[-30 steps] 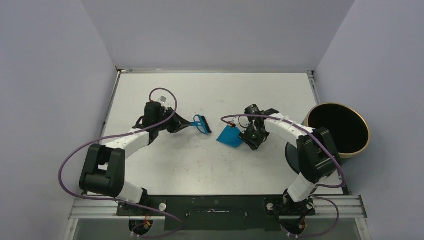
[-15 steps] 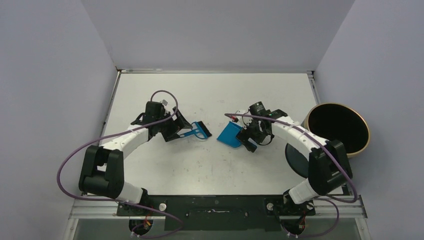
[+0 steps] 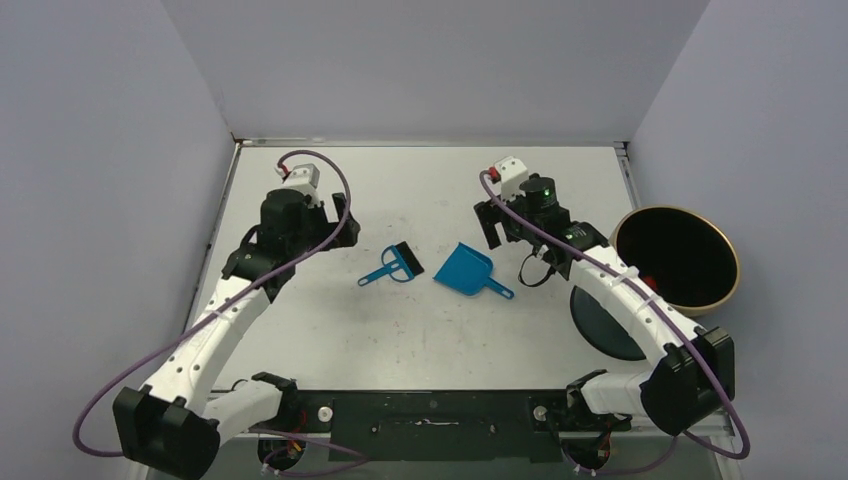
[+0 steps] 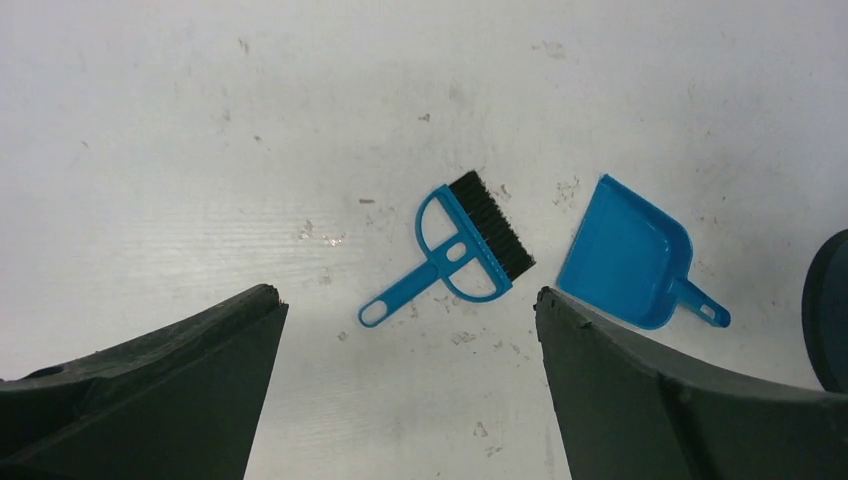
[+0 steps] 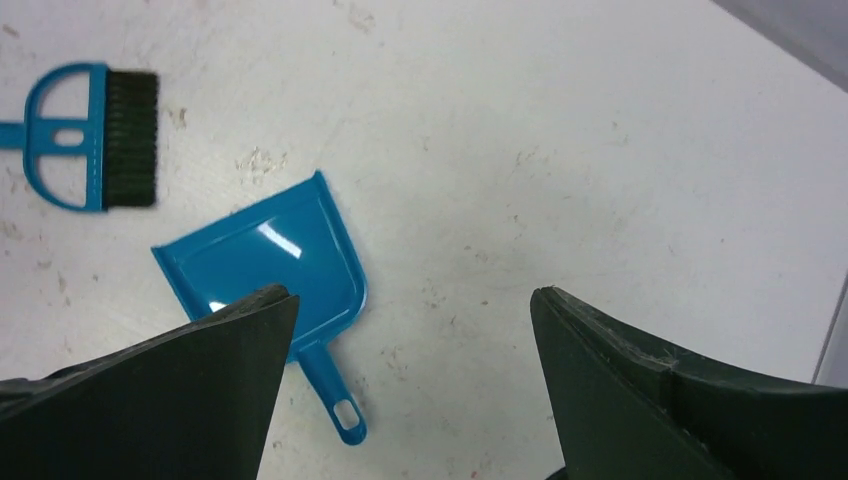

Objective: Sweep away the paper scraps from the table

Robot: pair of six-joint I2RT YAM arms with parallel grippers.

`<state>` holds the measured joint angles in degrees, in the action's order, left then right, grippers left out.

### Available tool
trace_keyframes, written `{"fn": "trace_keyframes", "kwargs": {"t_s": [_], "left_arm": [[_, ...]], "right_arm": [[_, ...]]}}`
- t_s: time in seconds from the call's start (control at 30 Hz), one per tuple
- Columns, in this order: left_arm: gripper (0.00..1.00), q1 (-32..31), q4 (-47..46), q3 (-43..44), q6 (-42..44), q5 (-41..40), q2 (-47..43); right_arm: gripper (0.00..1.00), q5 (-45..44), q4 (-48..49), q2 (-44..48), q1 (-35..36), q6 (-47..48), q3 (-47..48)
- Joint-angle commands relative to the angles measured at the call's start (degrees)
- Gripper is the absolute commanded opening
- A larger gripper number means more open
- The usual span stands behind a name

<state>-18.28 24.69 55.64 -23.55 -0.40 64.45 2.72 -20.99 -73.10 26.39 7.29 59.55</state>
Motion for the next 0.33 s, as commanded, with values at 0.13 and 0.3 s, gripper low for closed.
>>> {"fn": "trace_keyframes", "kwargs": {"t_s": [0.13,0.3], "left_arm": [[0.96,-1.2,-7.9,3.1,6.5,-18.3,-11.9],[0.96,-2.8,-13.8,-5.3,8.9,-21.0,-16.4]], "right_arm": [[0.90,-9.5,5.0,-0.9,-0.8,-6.5,14.7],[0.90,-1.7,4.7,2.8,-5.1,-5.9,12.4]]}}
